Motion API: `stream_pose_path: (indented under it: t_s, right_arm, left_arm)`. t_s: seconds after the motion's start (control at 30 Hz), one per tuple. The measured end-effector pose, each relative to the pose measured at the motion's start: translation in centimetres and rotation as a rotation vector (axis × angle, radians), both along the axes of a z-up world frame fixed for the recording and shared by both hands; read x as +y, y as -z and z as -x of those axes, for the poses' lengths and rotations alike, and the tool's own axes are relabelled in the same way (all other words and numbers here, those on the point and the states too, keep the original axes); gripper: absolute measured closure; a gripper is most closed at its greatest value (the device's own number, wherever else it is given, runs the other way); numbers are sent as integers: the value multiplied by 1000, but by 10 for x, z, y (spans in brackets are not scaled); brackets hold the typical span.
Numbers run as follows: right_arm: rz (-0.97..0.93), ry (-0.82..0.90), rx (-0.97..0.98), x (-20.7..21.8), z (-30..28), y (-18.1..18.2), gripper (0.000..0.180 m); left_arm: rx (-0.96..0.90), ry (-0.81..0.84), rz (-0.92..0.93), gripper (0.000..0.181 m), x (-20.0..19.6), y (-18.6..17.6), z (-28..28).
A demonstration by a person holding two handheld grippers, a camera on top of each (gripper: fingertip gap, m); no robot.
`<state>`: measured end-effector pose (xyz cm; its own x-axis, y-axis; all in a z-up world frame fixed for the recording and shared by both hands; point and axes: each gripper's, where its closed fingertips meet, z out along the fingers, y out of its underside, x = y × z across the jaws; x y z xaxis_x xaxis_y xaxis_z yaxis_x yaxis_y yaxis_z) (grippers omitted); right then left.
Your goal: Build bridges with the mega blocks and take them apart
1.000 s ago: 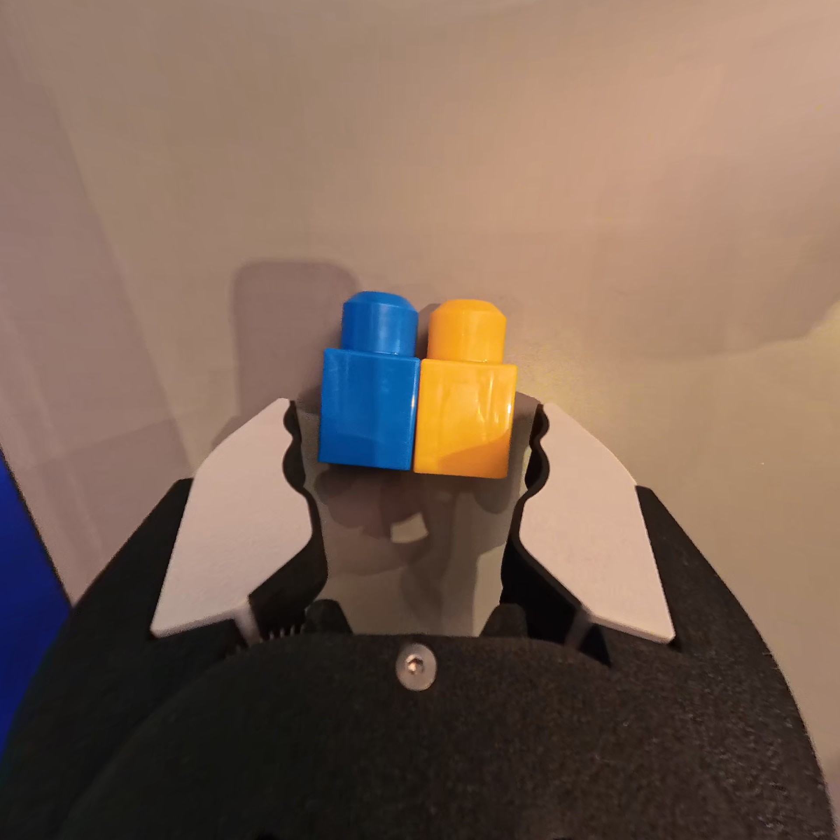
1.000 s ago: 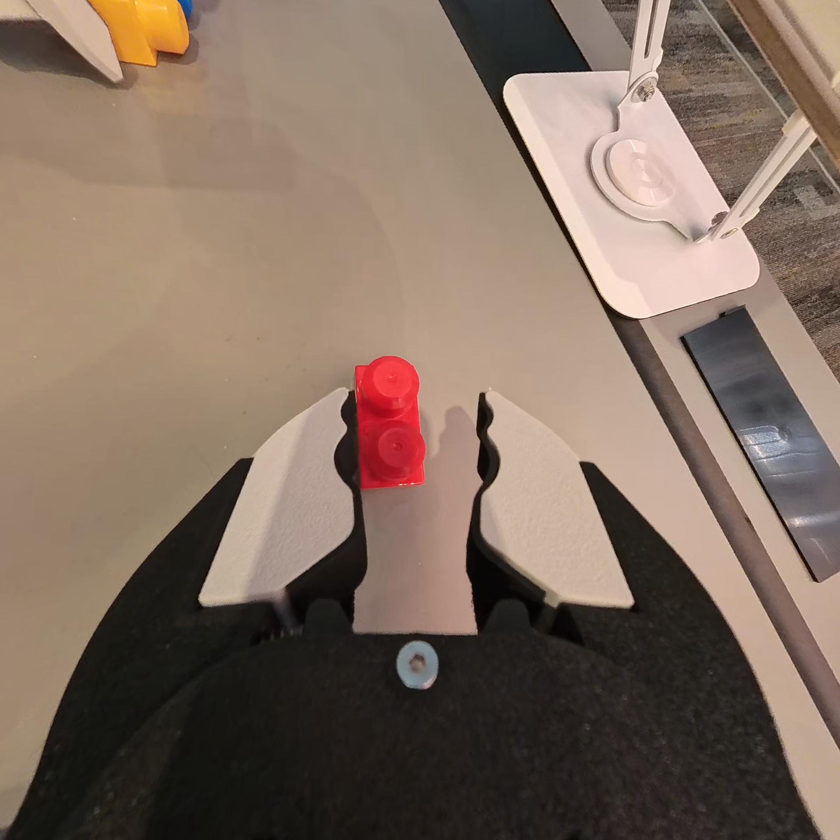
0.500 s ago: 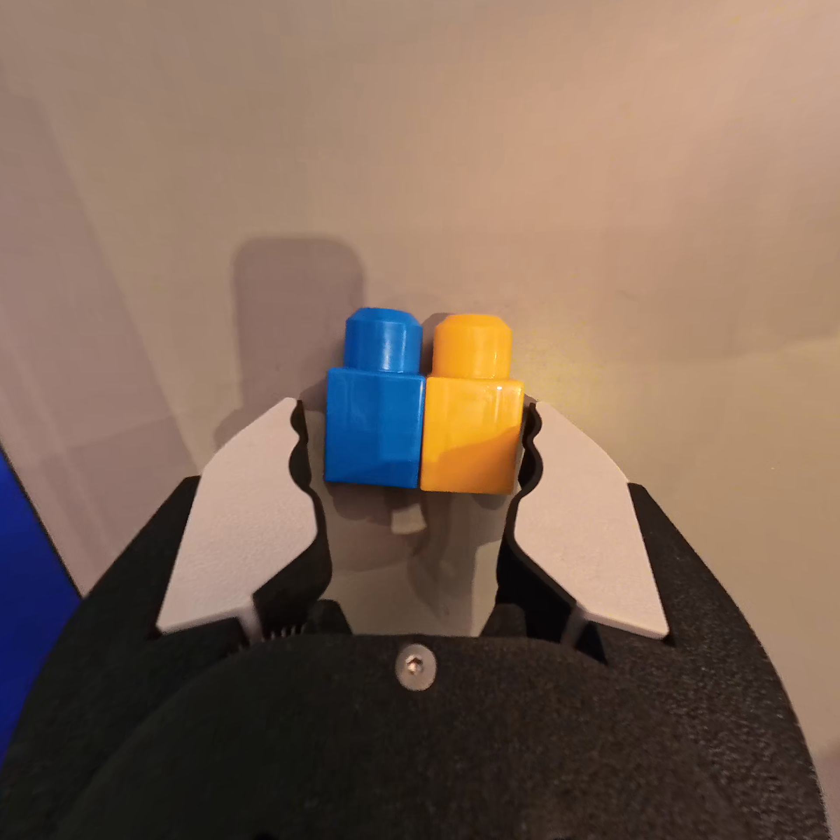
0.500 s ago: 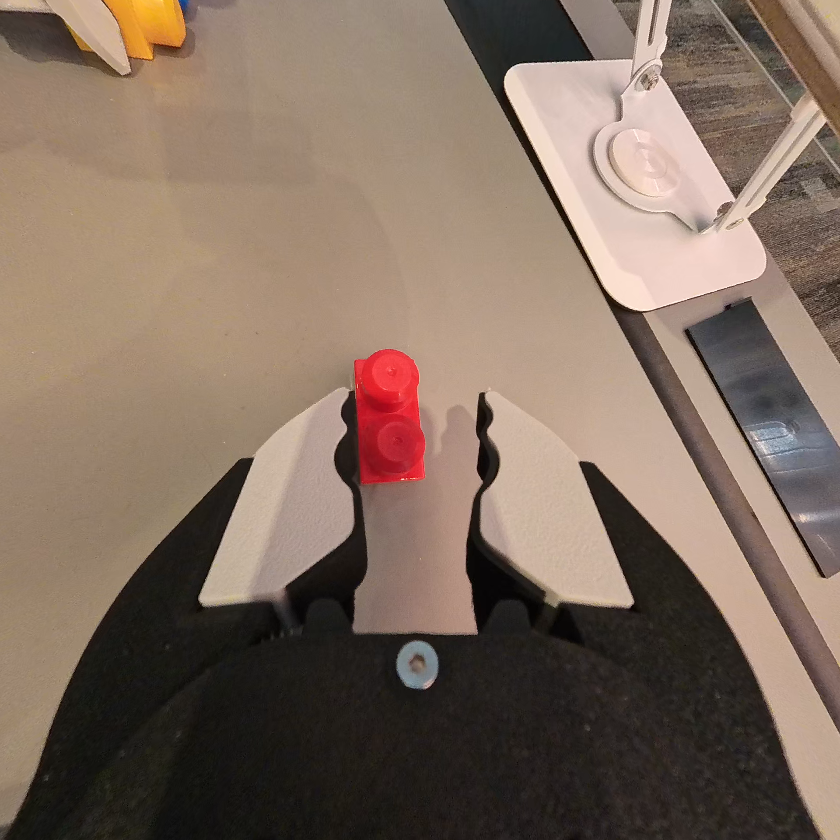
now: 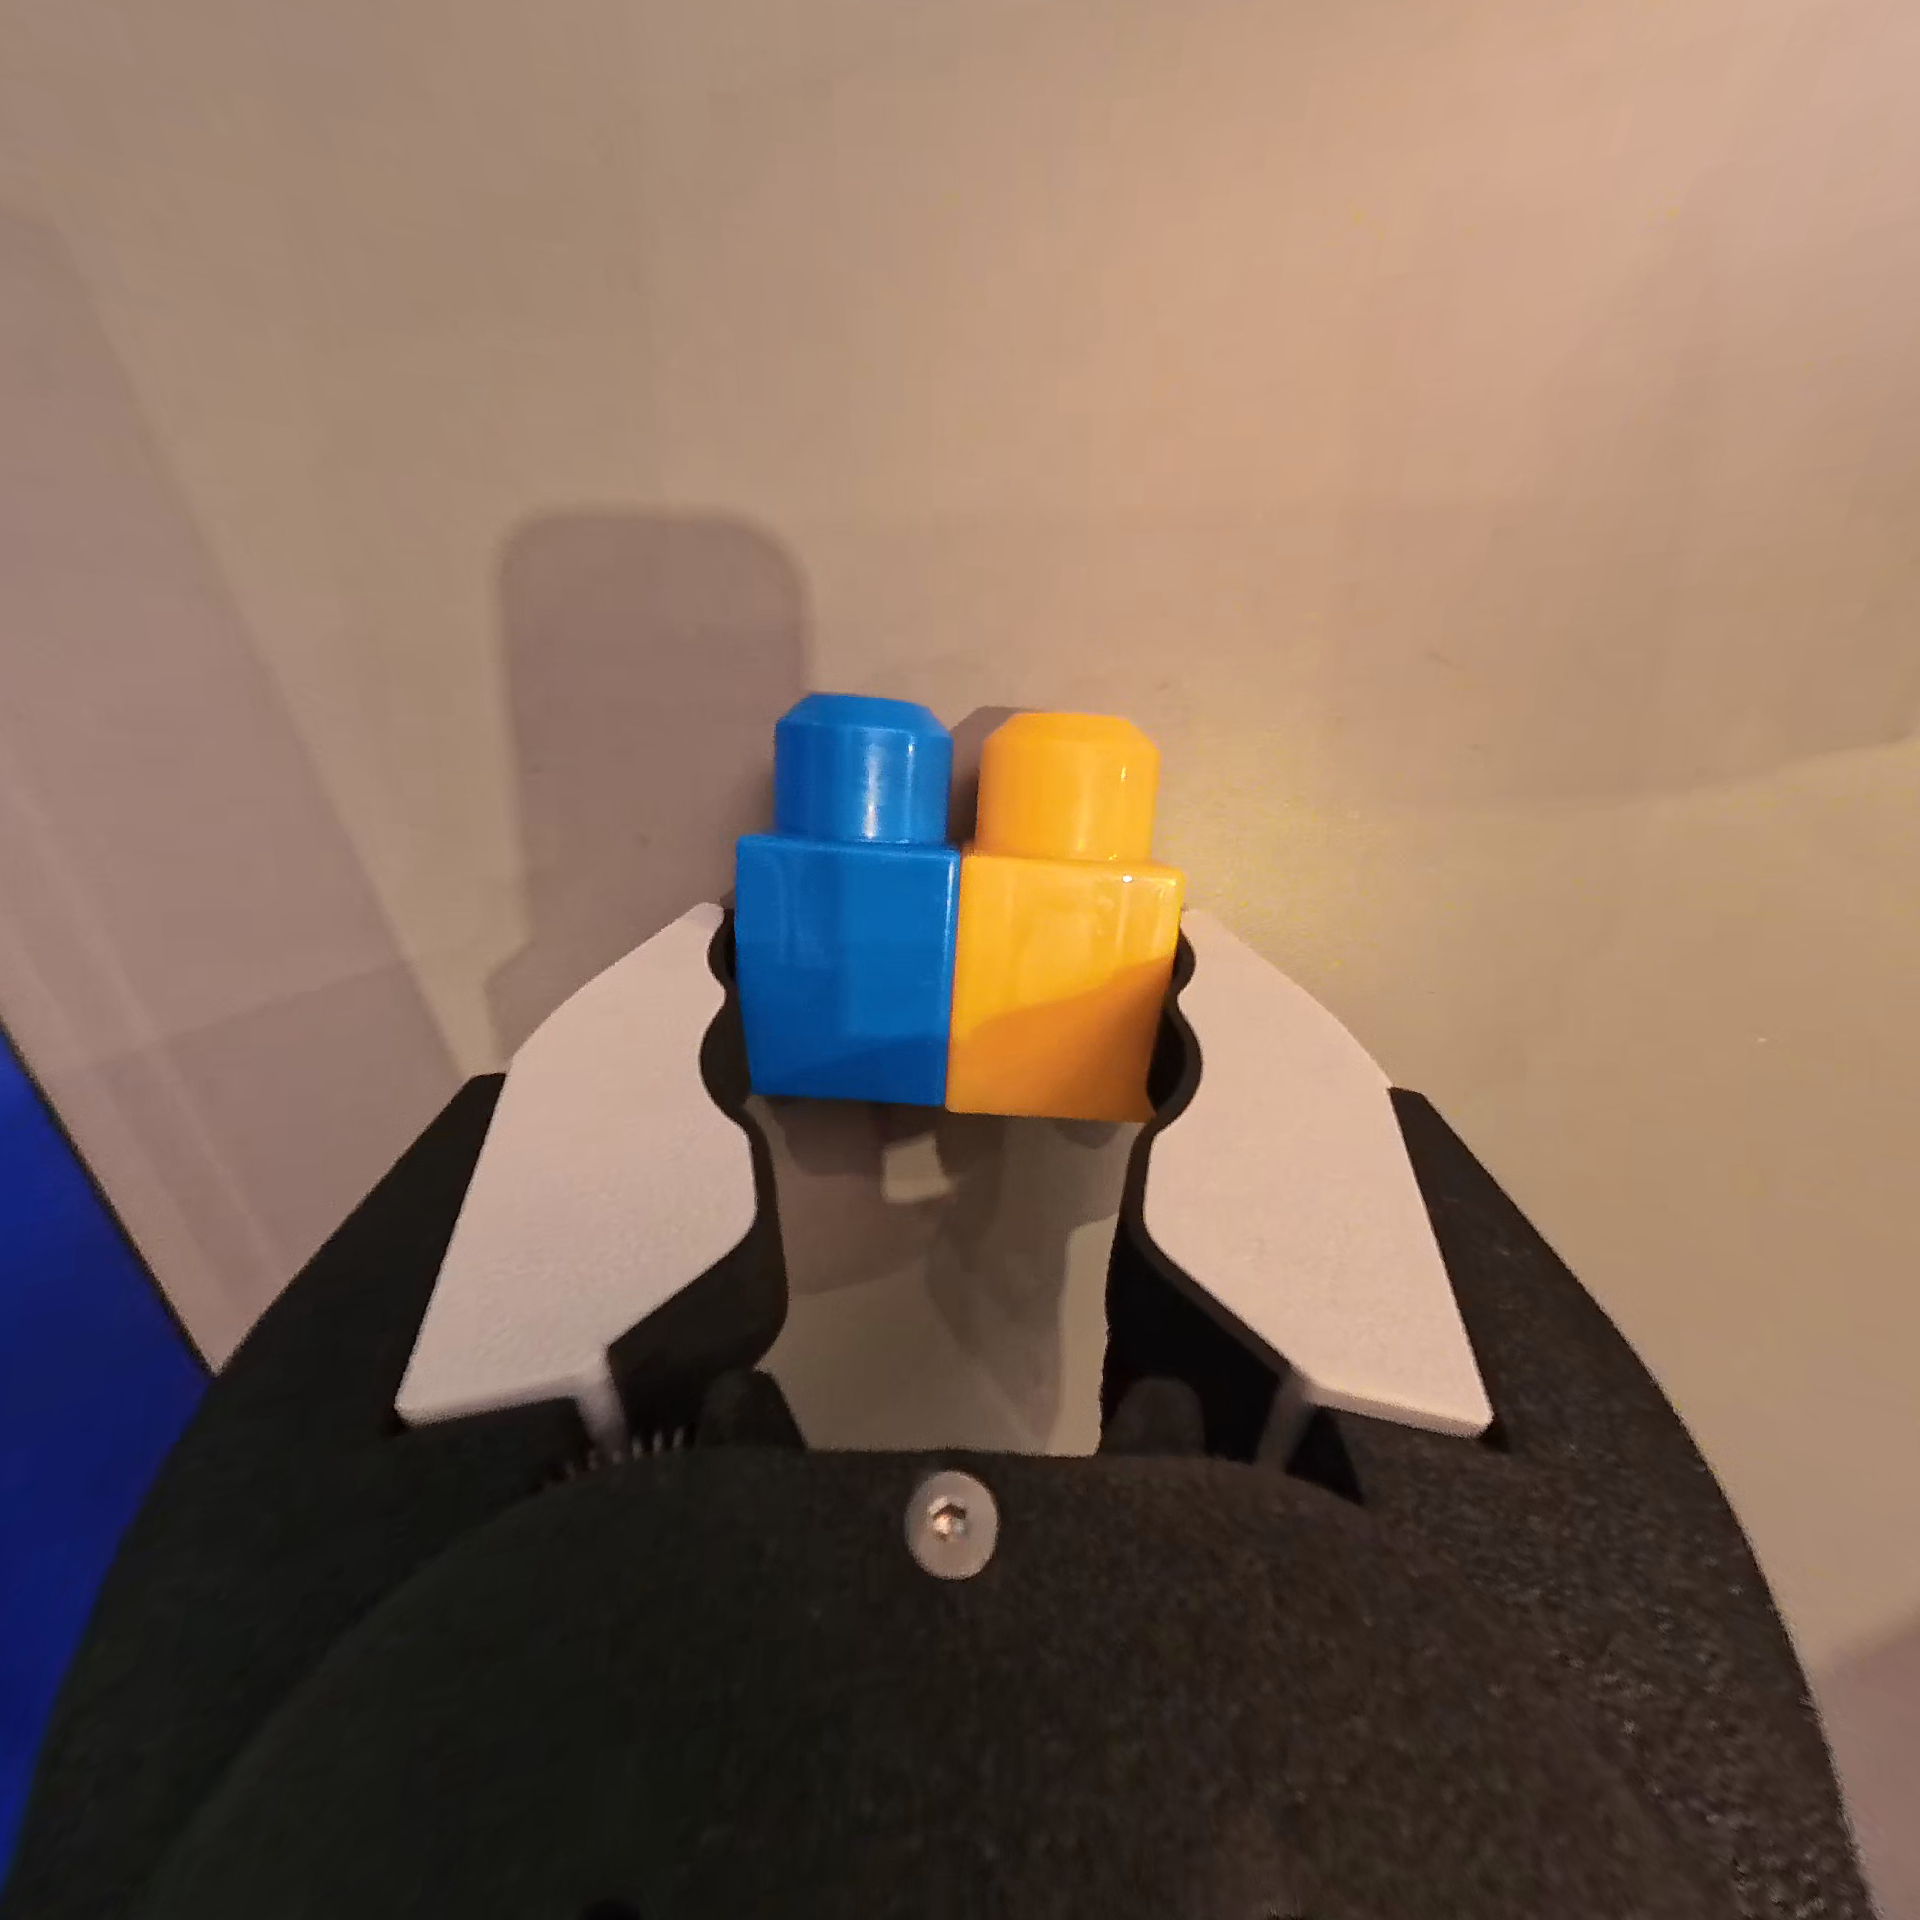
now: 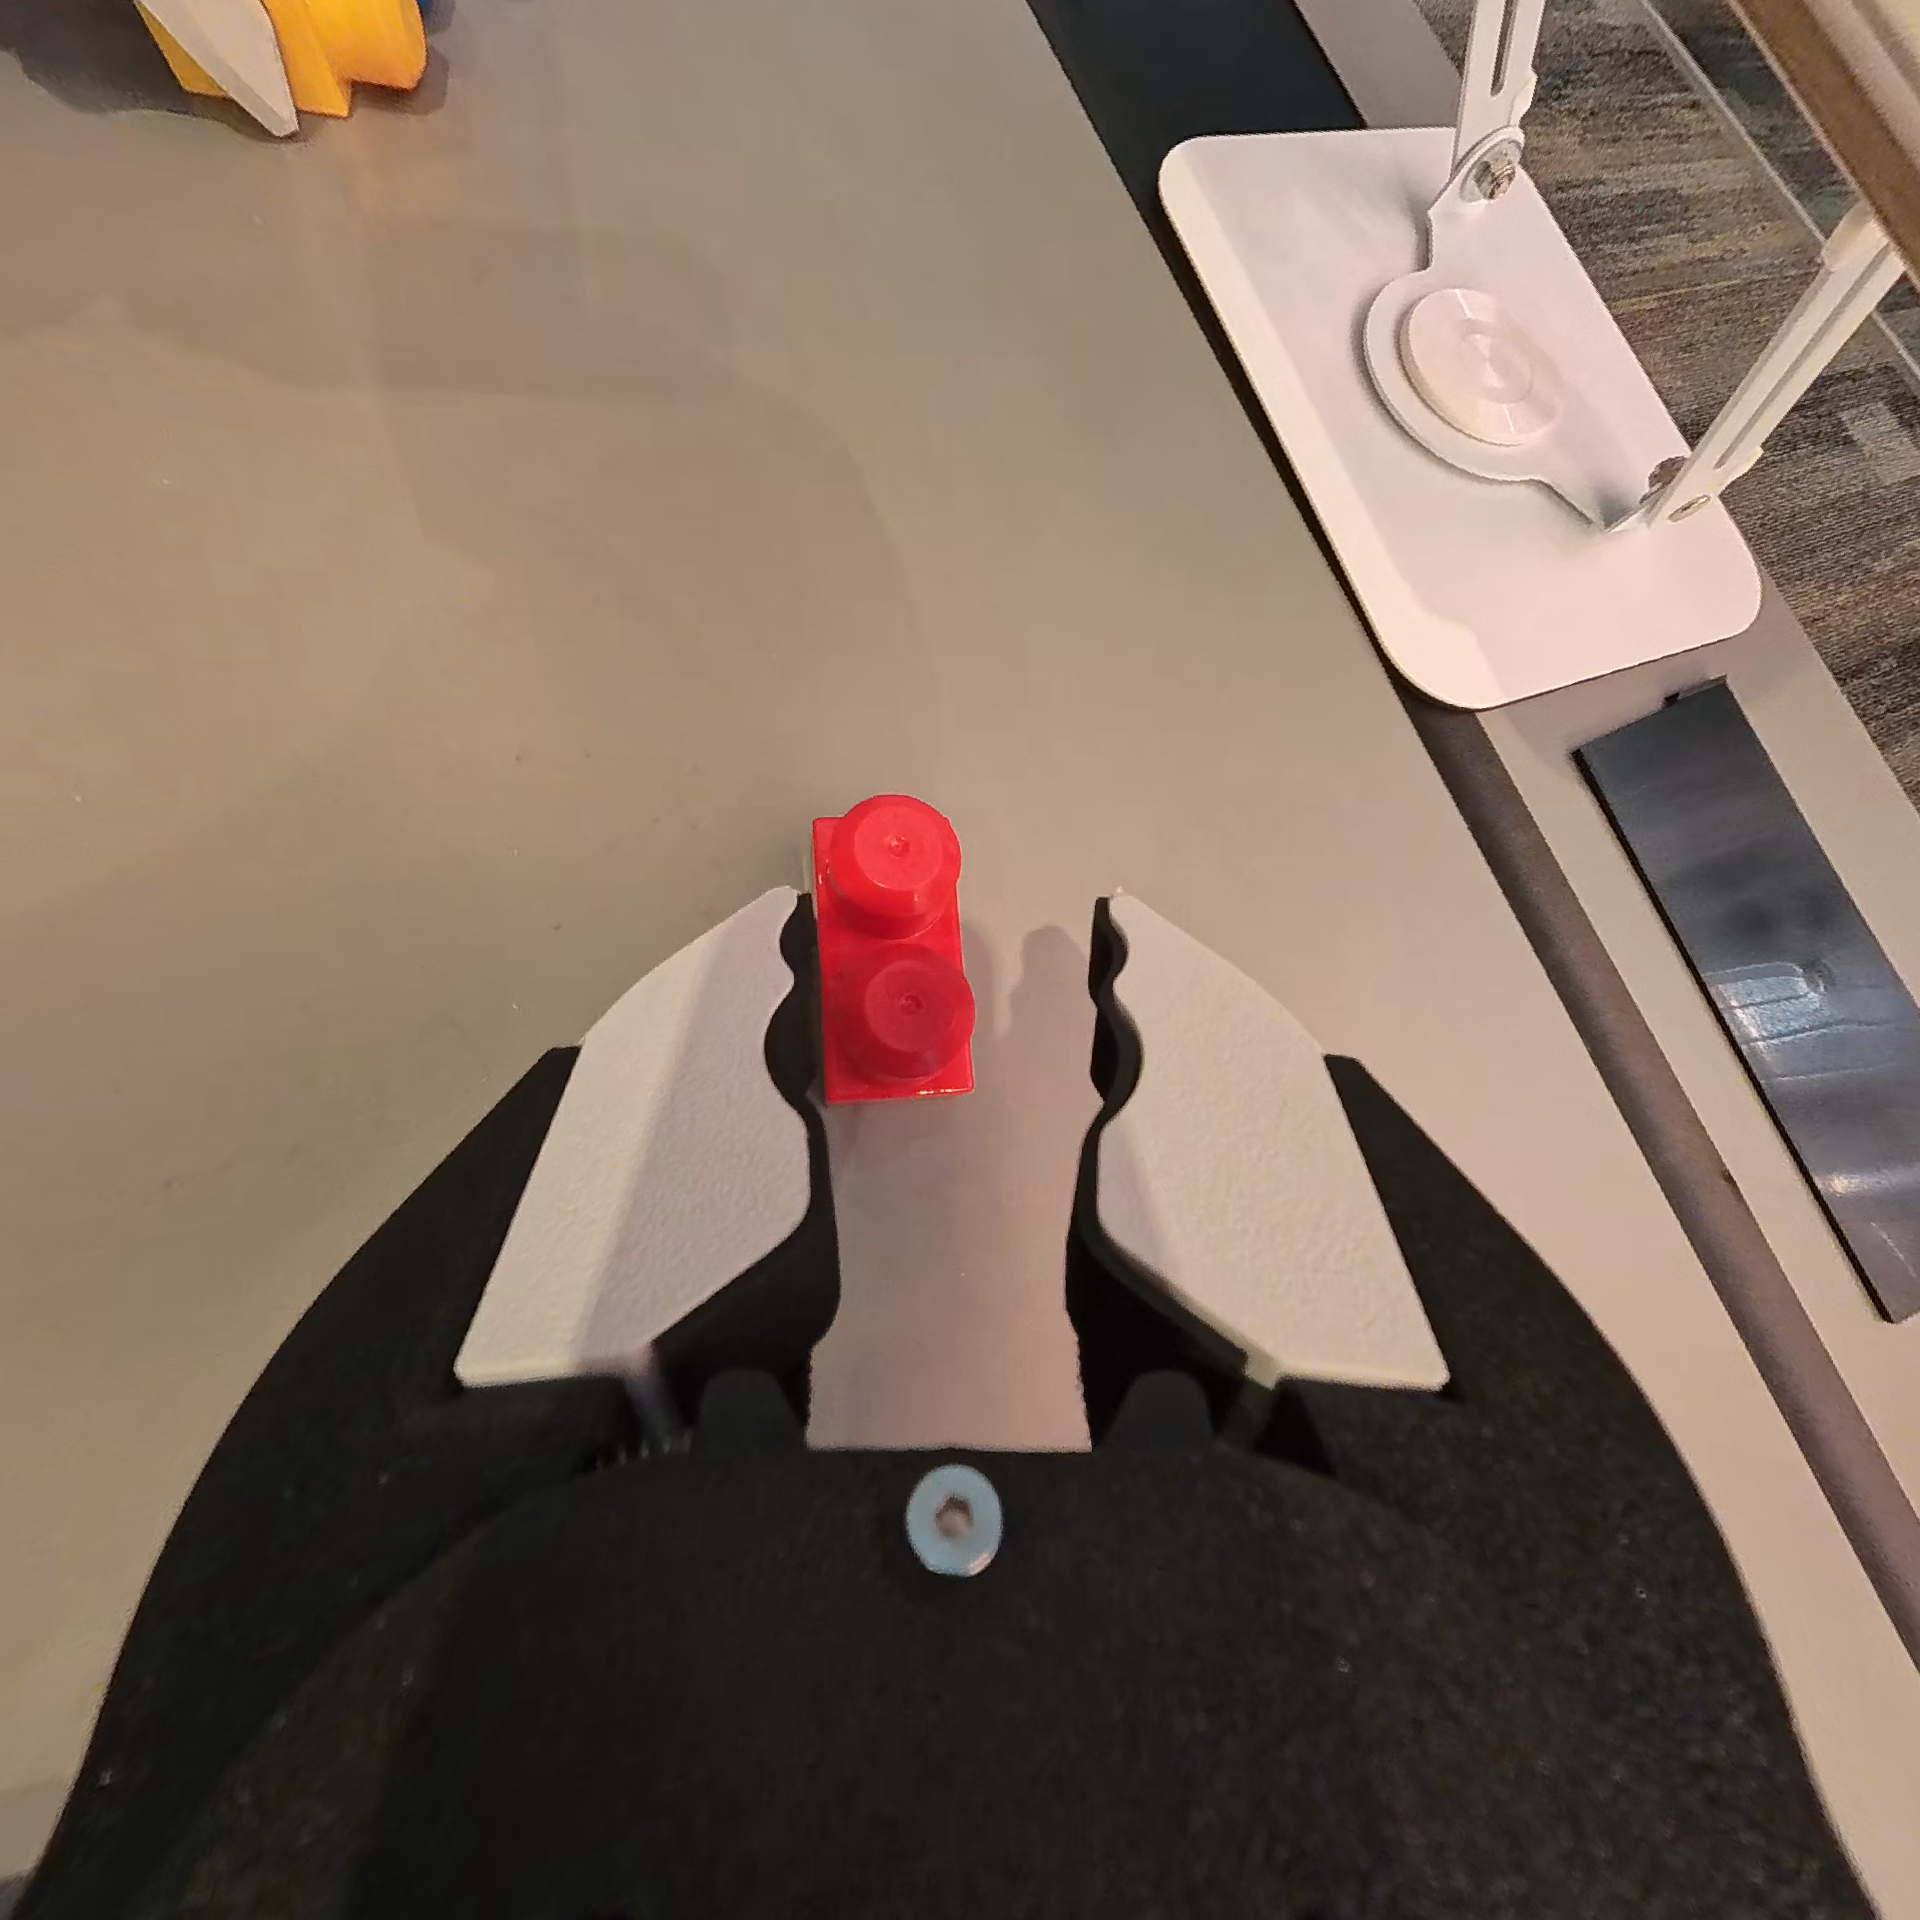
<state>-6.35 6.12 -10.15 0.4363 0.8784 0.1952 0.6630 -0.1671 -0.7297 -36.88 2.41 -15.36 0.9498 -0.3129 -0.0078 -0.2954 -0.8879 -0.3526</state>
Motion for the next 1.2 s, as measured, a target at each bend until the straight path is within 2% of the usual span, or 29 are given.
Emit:
stream_pose_path:
  t_s: [0.27, 0.47, 0.63, 0.87, 1.07, 1.2]
  right_arm:
    - [4, -4, -5, -1, 1, 1, 130]
    - [0, -8, 2, -1, 2, 0, 130]
    - [-14, -8, 31, 1, 4, -6, 130]
    - [-59, -2, 135, 2, 6, -29, 130]
    - [-57, 32, 230, 4, 1, -43, 128]
    - [-16, 44, 232, 3, -11, -33, 127]
  left_arm:
    - [-10, 24, -9, 105, 0, -1, 0]
    - [-96, 46, -160, 105, 7, -13, -4]
    - [-116, 138, -435, 105, 15, -58, -22]
    - [-209, 311, -935, 105, 15, -141, -75]
    - [-231, 449, -1129, 106, 11, -176, -109]
    - [-371, 521, -1184, 106, 19, -194, -128]
